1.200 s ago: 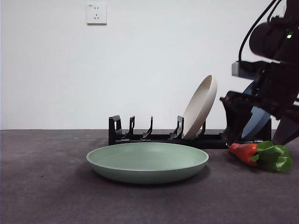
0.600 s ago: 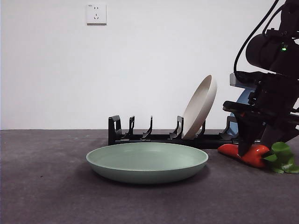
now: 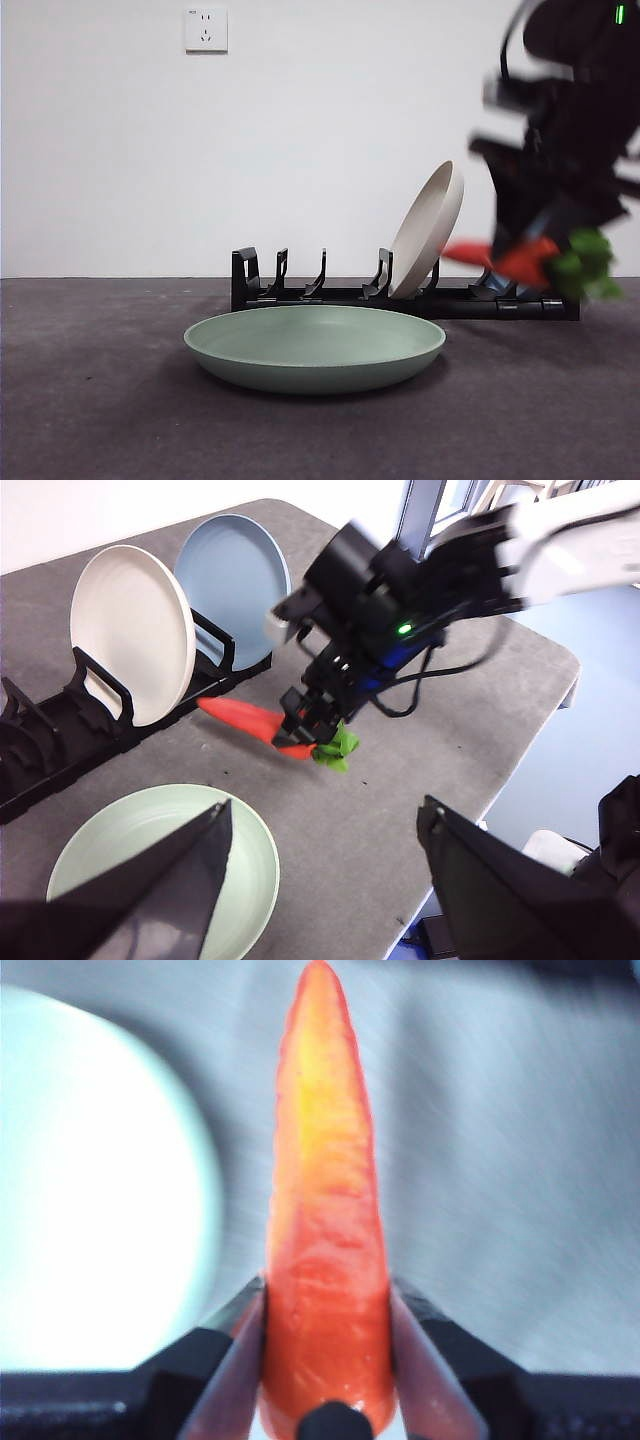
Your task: Take the green plate from the plate rack,put the plate on the table,take the carrot from the table,put the carrot in the plate
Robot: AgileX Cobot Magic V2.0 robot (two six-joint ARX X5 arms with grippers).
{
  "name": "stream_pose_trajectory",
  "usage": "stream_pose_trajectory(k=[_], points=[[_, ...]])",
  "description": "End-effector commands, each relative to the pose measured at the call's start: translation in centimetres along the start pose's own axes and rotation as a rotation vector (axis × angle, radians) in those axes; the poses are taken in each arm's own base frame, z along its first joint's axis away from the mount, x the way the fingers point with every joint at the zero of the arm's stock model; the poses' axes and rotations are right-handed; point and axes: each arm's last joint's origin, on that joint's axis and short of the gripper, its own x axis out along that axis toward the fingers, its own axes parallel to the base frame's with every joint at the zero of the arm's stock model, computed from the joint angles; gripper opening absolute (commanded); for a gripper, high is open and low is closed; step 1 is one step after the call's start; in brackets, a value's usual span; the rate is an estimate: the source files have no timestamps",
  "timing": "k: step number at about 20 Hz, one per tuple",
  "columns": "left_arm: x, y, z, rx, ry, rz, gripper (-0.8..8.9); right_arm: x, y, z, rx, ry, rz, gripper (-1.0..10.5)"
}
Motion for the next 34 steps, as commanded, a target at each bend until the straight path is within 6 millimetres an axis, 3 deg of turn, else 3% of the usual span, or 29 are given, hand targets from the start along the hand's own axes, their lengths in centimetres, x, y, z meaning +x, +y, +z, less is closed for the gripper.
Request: stream_pose_trajectory(k=[1,5,9,14,18,20,21,24,29,34], points=[[0.1,0.0,-0.2,0.000,0.008,0.002,3.18,-1.2,2.7,0.0,-0.020,-0.033,0.092,-0.2],[0.1,0.0,-0.4,0.006,0.035,0.008,3.18,-0.3,7.4,-0.3,-0.095,-0.037,0.175,-0.2],[0.1,0.1,-0.7,0.012,0.064,0.015,3.18,3.2,10.9,-0.4,-0.127,-0.068,0.183,-0.2],[0.0,0.2,-0.9,0.017,0.087,0.022,3.19,8.4,11.7,-1.6,-0.141,0.010,0.173,-0.2],[0.0,0.2,-1.0,0.020,0.099,0.025,3.19,9.5,11.6,-2.0,-0.141,0.041,0.165,-0.2],[0.0,0.2,-1.1,0.020,0.100,0.026,3.18,9.5,11.5,-2.1,-0.141,0.051,0.167,0.0],[0.0,0.2,-1.1,0.021,0.103,0.026,3.19,9.5,11.5,-2.2,-0.140,0.059,0.164,0.9],[0.0,0.3,-1.4,0.027,0.131,0.034,3.19,9.2,11.5,-2.2,-0.139,0.064,0.162,6.0],[-0.1,0.4,-1.8,0.037,0.177,0.046,3.19,6.3,11.7,-1.1,-0.143,-0.014,0.182,6.3],[-0.3,0.7,-2.5,0.058,0.254,0.065,3.18,-1.2,11.2,-1.5,-0.152,-0.020,0.193,6.3]])
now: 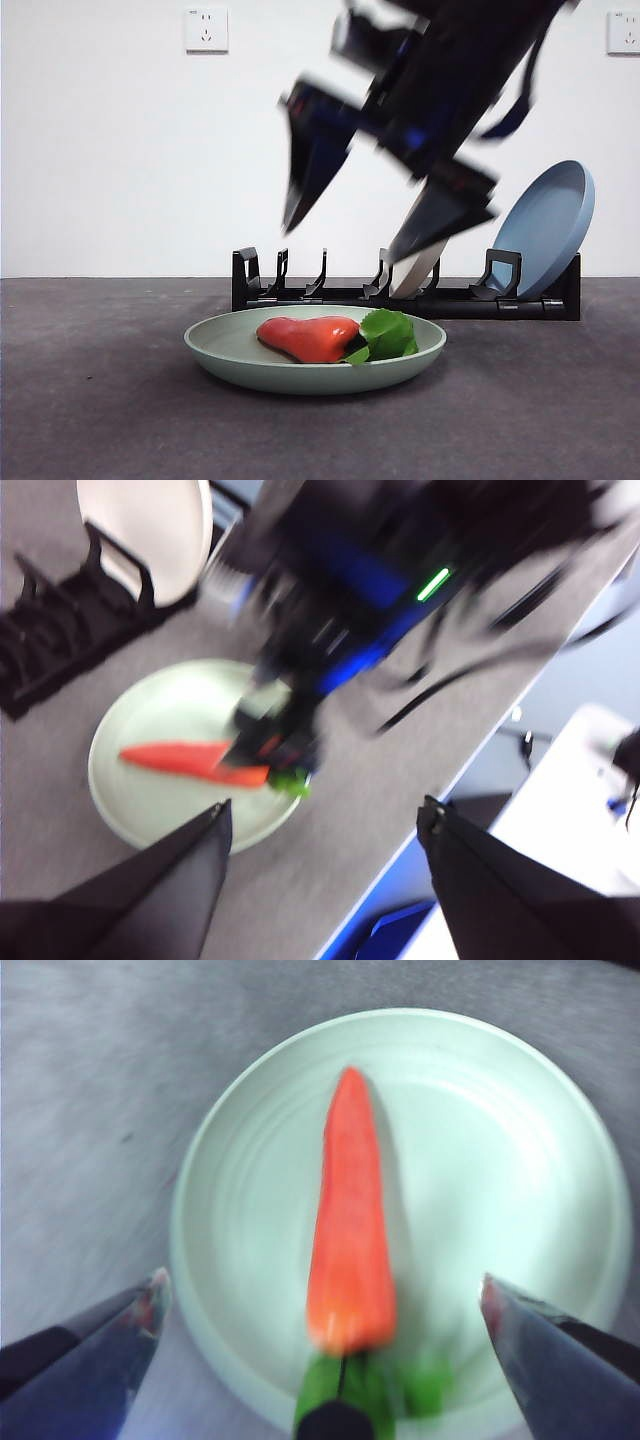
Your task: Take the green plate from the plate rack,put the plate on the table,take the carrot from the table,put the carrot in the plate
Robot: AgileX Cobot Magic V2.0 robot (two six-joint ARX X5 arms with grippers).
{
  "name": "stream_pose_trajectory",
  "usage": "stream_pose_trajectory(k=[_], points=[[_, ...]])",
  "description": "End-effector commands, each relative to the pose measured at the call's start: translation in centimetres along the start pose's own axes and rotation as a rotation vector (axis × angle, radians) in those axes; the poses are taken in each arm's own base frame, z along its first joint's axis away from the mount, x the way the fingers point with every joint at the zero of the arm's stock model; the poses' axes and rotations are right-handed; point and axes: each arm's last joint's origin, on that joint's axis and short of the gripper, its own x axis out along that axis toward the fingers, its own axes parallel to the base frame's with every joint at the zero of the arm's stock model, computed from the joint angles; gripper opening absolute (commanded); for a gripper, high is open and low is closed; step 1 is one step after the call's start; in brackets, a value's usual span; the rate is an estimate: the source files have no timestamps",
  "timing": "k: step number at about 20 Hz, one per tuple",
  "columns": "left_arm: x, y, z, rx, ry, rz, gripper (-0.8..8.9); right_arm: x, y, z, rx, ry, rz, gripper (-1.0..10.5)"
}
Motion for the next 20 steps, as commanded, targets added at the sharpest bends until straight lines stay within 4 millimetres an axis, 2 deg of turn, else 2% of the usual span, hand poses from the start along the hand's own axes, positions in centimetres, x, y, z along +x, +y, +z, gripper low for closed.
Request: stream_pose_trajectory(k=[1,6,10,12,17,20], points=[[0.1,0.0,-0.3,0.022,0.027,0.006,3.18,-3.7,0.4,-0.8,-0.008,0.021,0.001,6.3],[0.1,0.2,-0.9,0.042,0.083,0.015,3.14,-12.0,0.9,-4.3,-0.011,0.061,0.023,6.3],[0.0,0.2,-1.1,0.047,0.110,0.017,3.13,-16.6,1.0,-7.3,-0.011,0.058,0.049,6.2],[0.0,0.2,-1.2,0.048,0.115,0.018,3.13,-17.6,1.0,-8.1,-0.012,0.054,0.049,5.9],[0.0,0.1,-1.2,0.046,0.133,-0.033,2.89,-19.1,0.9,-9.4,-0.015,0.032,0.053,4.1],[0.0,0.0,-1.3,0.045,0.138,-0.052,0.49,-19.6,0.9,-9.7,-0.018,0.012,0.057,1.9]])
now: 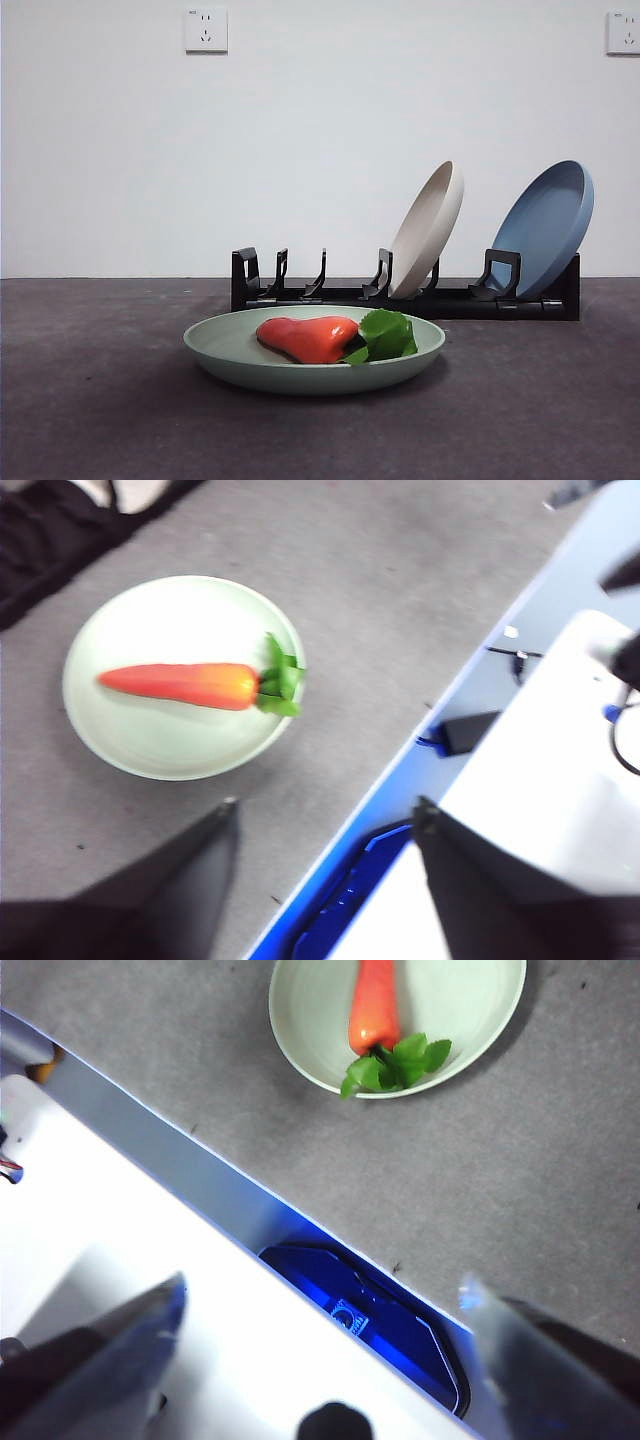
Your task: Take the green plate from the plate rack,put the plate on the table,take the carrot from the table,put the carrot in the plate
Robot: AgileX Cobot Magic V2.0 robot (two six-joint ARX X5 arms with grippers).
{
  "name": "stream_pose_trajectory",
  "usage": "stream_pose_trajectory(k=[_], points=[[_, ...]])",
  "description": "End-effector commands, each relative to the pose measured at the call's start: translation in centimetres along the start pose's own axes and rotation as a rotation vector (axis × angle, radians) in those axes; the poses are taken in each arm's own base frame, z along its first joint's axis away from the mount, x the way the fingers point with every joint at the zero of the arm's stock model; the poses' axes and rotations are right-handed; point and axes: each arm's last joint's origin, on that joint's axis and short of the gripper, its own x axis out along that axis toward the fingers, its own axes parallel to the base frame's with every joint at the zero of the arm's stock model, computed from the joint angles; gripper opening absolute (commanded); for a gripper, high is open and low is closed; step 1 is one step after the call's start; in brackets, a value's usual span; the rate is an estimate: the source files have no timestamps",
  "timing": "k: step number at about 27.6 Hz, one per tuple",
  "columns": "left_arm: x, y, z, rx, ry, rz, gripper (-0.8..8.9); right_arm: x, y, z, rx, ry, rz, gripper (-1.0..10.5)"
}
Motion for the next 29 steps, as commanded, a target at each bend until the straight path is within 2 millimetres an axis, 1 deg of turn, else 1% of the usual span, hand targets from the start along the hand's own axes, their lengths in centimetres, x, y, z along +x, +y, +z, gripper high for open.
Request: stream_pose_trajectory(k=[1,2,3,9,25,29], points=[[0.09,-0.07,-0.07,0.013,0.005,-0.011,-0.23,-0.19,0.04,-0.16,-0.013,-0.011,0.005,0.6],[0.09,-0.07,-0.08,0.013,0.006,-0.011,-0.06,-0.24,0.04,-0.19,-0.013,-0.013,0.006,-0.2],[0.09,-0.07,-0.08,0.013,0.005,-0.012,-0.08,-0.25,0.04,-0.20,-0.013,-0.013,0.006,-0.1],[0.10,-0.06,-0.07,0.013,0.004,-0.008,-0.04,-0.27,0.04,-0.21,-0.009,-0.015,0.004,0.0],[0.10,-0.06,-0.06,0.013,0.003,-0.008,-0.04,-0.32,0.03,-0.24,-0.010,-0.018,0.002,0.0],[0.04,-0.10,0.18,0.018,-0.024,-0.013,-0.04,-0.32,0.03,-0.24,-0.010,-0.018,0.002,0.0]])
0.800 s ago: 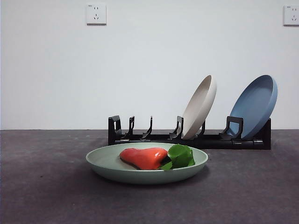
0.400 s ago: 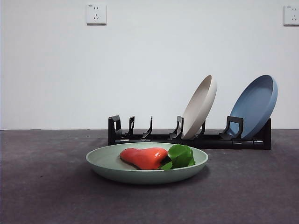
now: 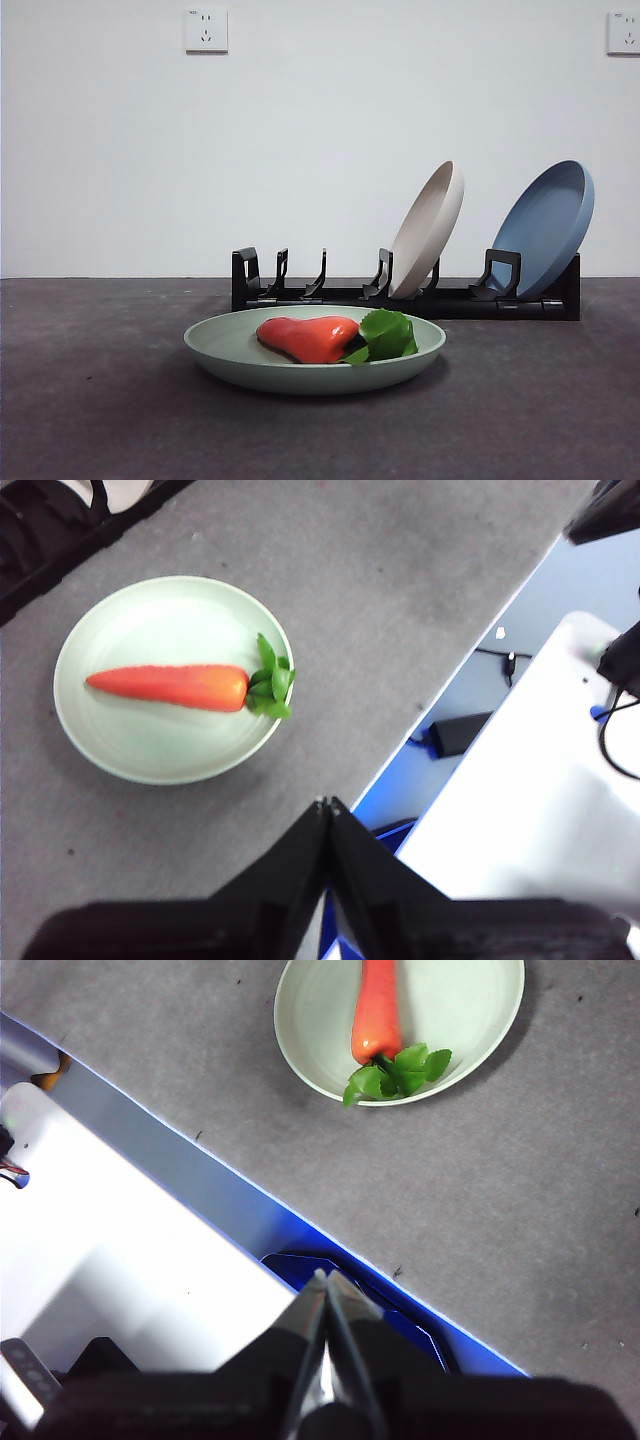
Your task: Take the green plate from the plate rack,put the plate on the table,take the carrot from the table,put the carrot in the plate
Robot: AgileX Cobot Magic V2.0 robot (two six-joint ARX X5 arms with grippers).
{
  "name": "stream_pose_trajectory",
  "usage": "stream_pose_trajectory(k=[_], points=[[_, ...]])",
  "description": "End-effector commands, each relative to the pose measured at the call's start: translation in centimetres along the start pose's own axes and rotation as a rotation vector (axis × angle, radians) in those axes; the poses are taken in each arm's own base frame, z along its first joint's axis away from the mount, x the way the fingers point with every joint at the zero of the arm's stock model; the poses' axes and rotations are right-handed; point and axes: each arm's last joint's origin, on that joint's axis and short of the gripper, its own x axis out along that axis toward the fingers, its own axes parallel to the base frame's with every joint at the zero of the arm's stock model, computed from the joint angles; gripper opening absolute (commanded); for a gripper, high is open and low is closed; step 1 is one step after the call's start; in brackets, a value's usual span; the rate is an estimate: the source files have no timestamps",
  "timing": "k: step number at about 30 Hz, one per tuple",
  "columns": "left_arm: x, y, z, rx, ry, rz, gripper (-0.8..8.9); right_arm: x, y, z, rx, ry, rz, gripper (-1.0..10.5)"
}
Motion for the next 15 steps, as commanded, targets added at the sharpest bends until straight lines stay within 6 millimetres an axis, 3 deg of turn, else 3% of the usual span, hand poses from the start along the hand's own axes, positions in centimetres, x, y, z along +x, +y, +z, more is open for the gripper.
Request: stream_pose_trajectory(k=[1,5,10,15], points=[[-0.1,0.2,0.1,0.051,-0.026,0.040,-0.04,0.0,0.0,0.0,-0.008,-0.003,0.000,0.0],[-1.5,2.0,0.9,0.122,-0.174,0.287,-0.04,0.0,0.0,0.0,-0.008,-0.003,0.000,0.0],[-4.2,5.1,2.2,0.087,-0.415,0.429,-0.04,0.0,0.0,0.0,-0.007,-0.003,0.000,0.0],[-7.1,7.9,1.1,0.033,-0.632,0.528,-0.04,0.0,0.0,0.0,-0.007,-0.003,0.000,0.0]])
